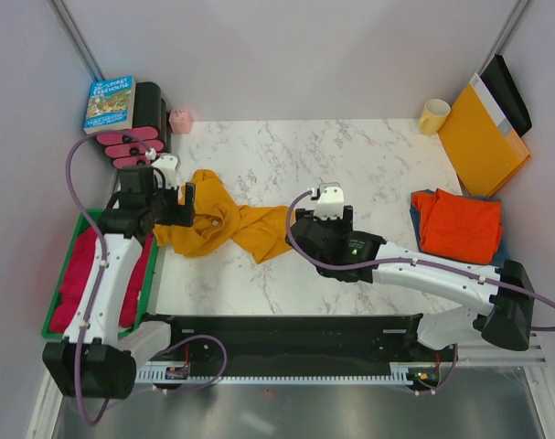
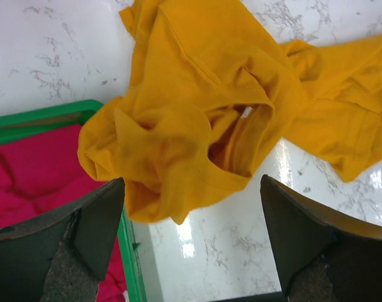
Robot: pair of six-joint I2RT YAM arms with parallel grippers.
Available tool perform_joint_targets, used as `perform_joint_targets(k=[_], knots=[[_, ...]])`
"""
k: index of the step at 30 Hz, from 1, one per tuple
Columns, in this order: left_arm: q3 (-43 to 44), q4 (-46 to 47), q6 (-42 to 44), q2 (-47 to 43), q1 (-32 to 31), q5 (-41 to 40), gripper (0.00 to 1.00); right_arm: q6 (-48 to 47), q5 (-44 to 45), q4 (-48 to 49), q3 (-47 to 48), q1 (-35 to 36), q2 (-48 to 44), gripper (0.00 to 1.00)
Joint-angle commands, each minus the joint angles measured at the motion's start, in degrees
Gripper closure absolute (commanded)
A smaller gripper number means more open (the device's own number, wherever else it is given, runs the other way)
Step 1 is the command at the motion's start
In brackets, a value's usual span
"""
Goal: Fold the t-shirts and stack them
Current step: Flatten out the tshirt
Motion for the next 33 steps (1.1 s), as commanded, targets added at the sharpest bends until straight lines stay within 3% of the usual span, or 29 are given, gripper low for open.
perform_joint_targets(k=[1, 6, 13, 18, 28, 33], knots=[[6.01, 6.42, 0.03, 8.81, 1.38, -3.28, 0.11, 1.4, 1.81, -0.93, -0.39, 0.22, -0.99, 0.21], [10.58, 8.09, -2.35, 15.94, 1.74, -1.53, 0.44, 2.46, 2.25, -0.93, -2.41, 0.22, -2.22, 0.21], [13.92, 8.1, -2.35, 24.12, 1.74, -2.41, 0.42, 0.61, 2.95, -0.93, -2.07, 0.13, -0.55, 0.21], [13.4, 8.1, -2.09, 24.21, 1.74, -2.05, 0.66, -0.27, 2.95, -0.58, -0.84, -0.13, 2.08, 0.21], [10.85, 4.94, -0.77, 19.55, 1.74, -0.65, 0.65, -2.11, 1.19, 2.14, 0.13, -0.66, 4.81, 0.21], [7.69, 2.3, -0.15, 18.24, 1.74, 0.23, 0.52, -1.94, 0.67, 2.41, -0.22, -0.66, 5.43, 0.21]])
